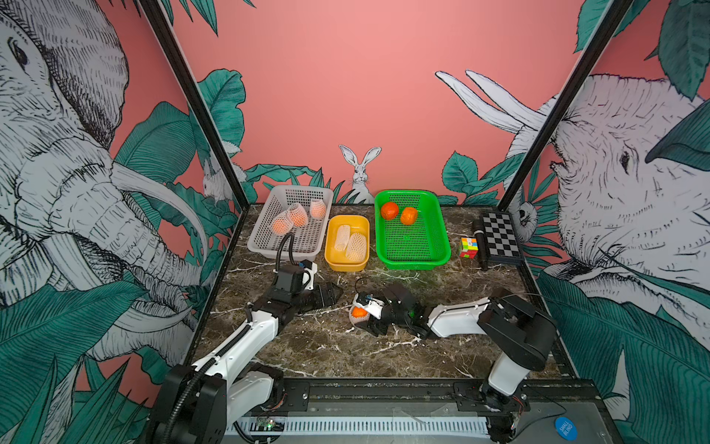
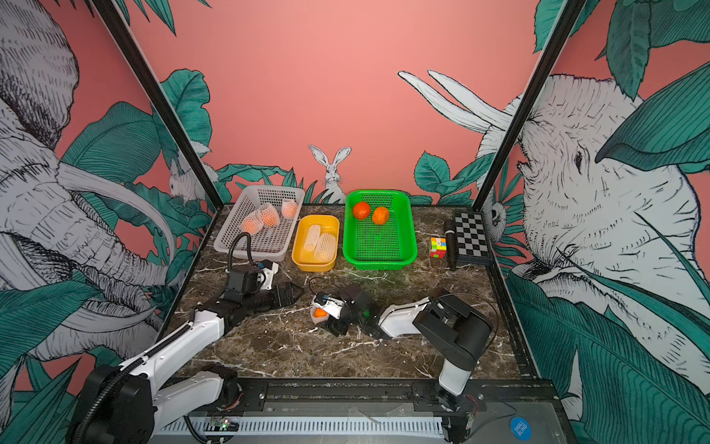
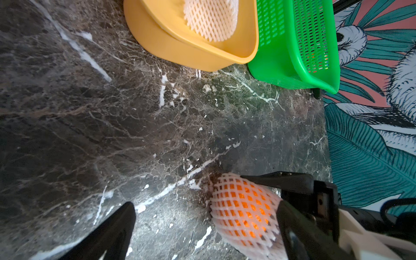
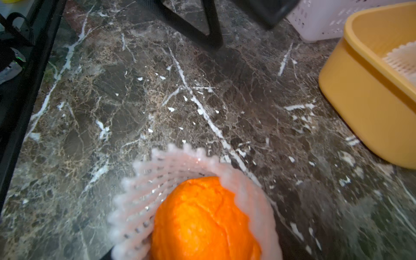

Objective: Remove foam nets from oranges
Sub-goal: Move the orange to the center of the board.

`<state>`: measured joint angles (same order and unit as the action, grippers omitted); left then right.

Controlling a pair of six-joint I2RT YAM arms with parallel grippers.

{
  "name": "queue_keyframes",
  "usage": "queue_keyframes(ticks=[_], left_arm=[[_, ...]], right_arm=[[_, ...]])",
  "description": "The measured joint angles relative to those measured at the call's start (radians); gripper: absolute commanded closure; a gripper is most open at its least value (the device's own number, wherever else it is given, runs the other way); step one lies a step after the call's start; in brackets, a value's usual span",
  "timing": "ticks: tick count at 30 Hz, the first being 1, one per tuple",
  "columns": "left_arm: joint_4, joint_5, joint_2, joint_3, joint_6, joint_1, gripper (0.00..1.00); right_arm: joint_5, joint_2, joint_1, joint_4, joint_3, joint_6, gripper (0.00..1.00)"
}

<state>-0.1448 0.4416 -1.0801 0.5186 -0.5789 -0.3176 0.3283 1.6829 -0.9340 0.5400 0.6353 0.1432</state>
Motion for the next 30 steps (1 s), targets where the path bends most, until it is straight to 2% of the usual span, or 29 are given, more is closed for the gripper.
queue_keyframes(ticks=[9,17,21,27,30], left_arm=[[0.009,0.055,-0.058,0.005,0.013,0.000,0.02],[0.048,0.077,-0.087,0.005,0.006,-0.046,0.02],[0.067,0.079,-0.094,0.006,0.001,-0.072,0.01],[0.071,0.079,-0.121,0.027,0.000,-0.079,0.01],[0.075,0.079,-0.132,0.039,0.000,-0.087,0.01]], right_arm=[[-0.109,-0.234,-0.001,-0.028,-0.188,-0.099,0.29],[-0.188,-0.259,-0.043,-0.027,-0.253,-0.153,0.20],[-0.210,-0.266,-0.048,-0.025,-0.270,-0.167,0.12],[-0.232,-0.346,-0.049,-0.058,-0.291,-0.174,0.02],[-0.240,-0.391,-0.049,-0.076,-0.293,-0.174,0.01]])
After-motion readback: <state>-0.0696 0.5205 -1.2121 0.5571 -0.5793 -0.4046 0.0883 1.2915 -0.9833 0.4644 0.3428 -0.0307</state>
